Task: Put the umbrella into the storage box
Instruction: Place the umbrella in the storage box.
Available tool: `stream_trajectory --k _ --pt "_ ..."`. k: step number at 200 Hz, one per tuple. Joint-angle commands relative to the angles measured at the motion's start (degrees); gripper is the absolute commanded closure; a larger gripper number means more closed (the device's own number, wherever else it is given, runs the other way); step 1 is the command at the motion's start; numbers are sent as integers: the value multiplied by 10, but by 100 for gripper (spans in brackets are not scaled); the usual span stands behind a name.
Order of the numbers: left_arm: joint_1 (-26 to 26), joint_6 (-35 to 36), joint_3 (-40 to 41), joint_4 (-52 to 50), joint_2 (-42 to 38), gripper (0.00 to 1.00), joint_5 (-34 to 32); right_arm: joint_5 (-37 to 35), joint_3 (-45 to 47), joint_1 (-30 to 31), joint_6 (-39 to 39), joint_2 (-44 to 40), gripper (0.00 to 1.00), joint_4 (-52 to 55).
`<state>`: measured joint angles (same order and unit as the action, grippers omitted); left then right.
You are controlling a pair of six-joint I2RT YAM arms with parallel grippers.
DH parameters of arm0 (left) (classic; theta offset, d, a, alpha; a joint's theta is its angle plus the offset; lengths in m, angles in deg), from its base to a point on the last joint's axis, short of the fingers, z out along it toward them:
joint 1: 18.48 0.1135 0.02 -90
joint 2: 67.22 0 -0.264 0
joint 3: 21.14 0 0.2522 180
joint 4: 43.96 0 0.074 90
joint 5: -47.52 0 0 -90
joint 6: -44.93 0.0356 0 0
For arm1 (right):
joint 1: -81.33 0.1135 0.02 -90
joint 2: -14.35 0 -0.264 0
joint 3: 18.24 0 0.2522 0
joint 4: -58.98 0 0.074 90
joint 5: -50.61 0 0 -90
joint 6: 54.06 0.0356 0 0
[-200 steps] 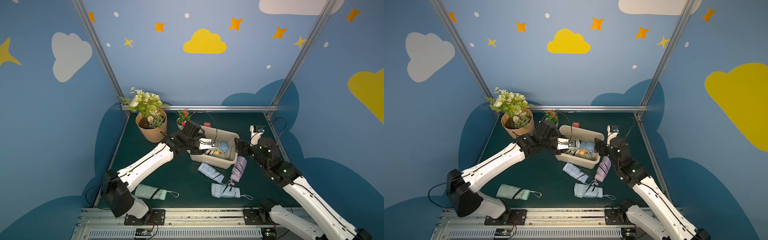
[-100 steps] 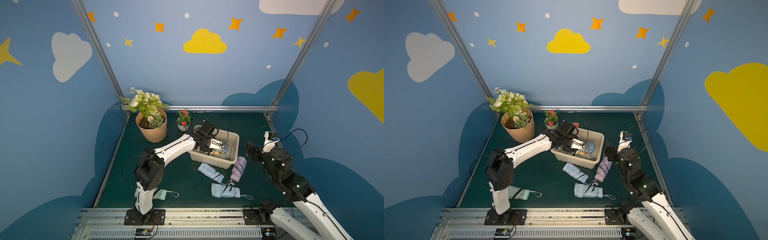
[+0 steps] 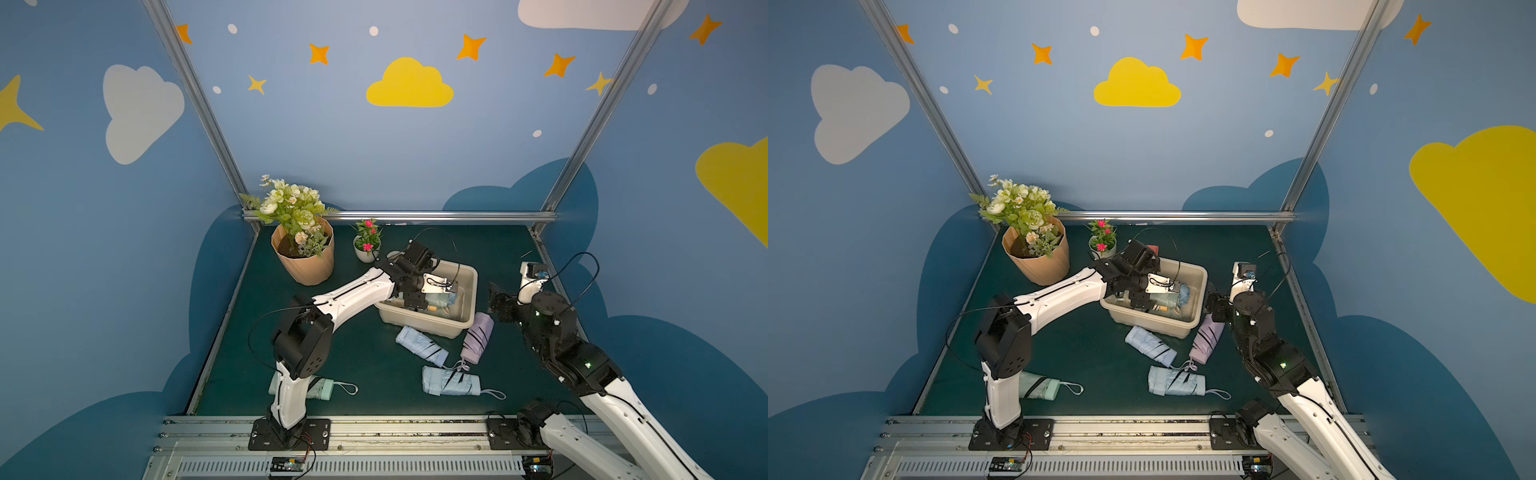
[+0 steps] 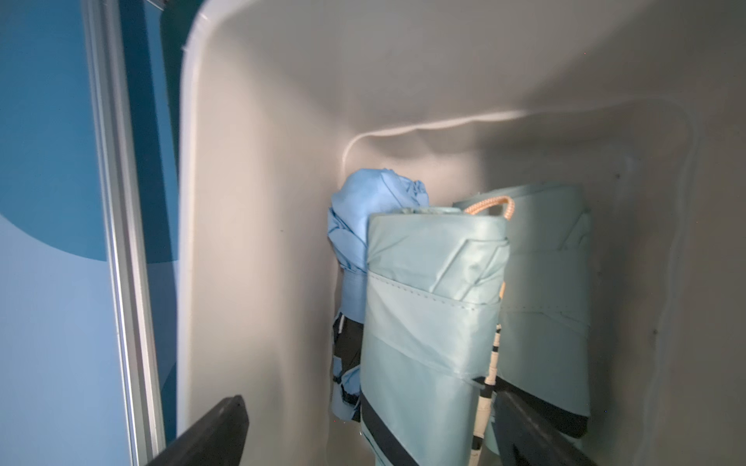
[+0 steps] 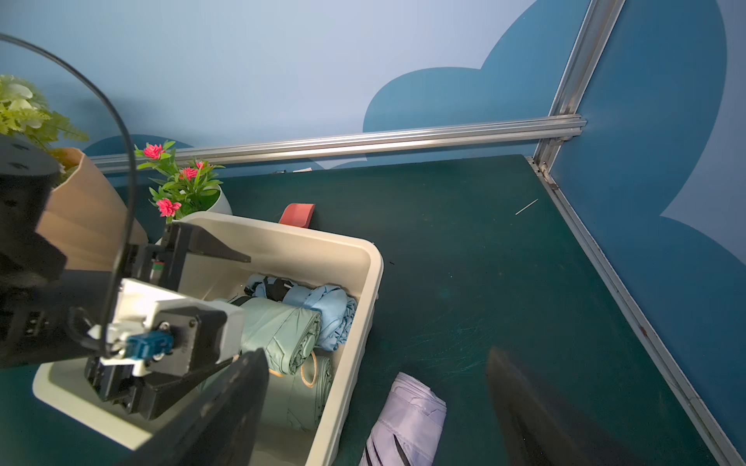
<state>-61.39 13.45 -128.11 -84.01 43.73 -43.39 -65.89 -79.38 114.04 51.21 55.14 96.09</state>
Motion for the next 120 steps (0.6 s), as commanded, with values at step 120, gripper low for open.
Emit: stream_trajectory --k 120 --pt "35 -509 291 250 -437 0 -181 219 -35 3 -51 89 10 -67"
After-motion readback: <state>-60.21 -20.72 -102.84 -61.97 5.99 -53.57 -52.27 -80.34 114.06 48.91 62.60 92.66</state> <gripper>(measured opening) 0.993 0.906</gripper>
